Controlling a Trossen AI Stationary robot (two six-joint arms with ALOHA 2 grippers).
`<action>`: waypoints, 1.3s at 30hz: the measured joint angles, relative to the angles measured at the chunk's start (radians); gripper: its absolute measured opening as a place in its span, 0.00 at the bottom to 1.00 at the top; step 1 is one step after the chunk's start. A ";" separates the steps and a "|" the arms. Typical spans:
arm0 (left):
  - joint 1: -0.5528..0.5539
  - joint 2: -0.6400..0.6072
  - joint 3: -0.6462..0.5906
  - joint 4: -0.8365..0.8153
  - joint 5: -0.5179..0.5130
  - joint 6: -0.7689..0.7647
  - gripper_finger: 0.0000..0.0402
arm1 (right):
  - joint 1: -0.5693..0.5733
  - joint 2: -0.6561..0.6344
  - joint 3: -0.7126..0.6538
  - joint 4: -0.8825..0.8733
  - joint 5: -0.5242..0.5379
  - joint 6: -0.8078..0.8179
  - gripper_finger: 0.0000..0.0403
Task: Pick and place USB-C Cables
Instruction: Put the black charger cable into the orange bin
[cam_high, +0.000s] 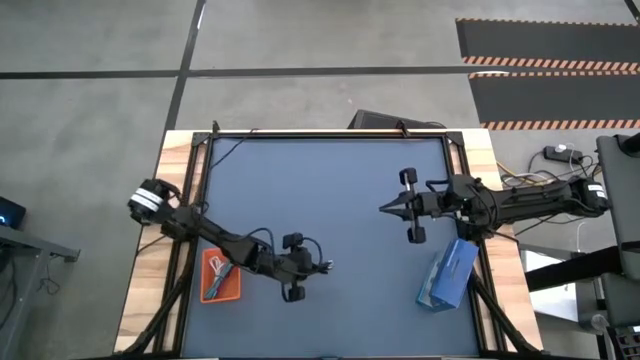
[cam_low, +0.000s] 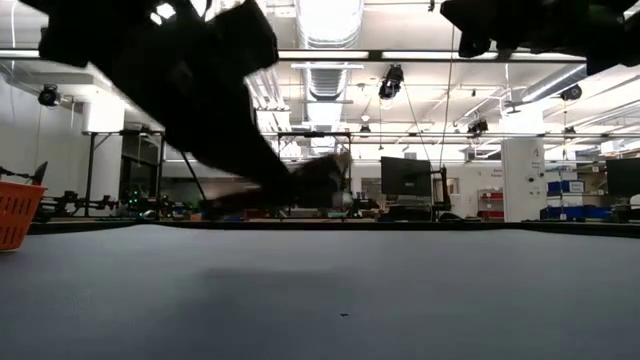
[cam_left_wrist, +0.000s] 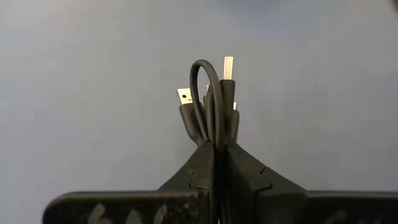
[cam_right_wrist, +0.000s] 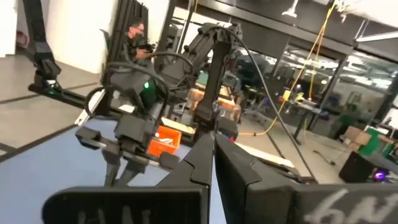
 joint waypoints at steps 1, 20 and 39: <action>0.000 -0.018 0.000 -0.008 -0.001 0.000 0.02 | -0.004 -0.002 0.000 0.001 0.000 0.000 0.02; -0.090 -0.504 0.054 -0.472 -0.169 -0.430 0.02 | -0.024 -0.052 0.002 -0.032 0.008 -0.002 0.02; -0.256 -0.437 0.273 -1.677 0.407 -1.363 0.02 | -0.024 -0.051 0.002 -0.032 0.009 0.014 0.02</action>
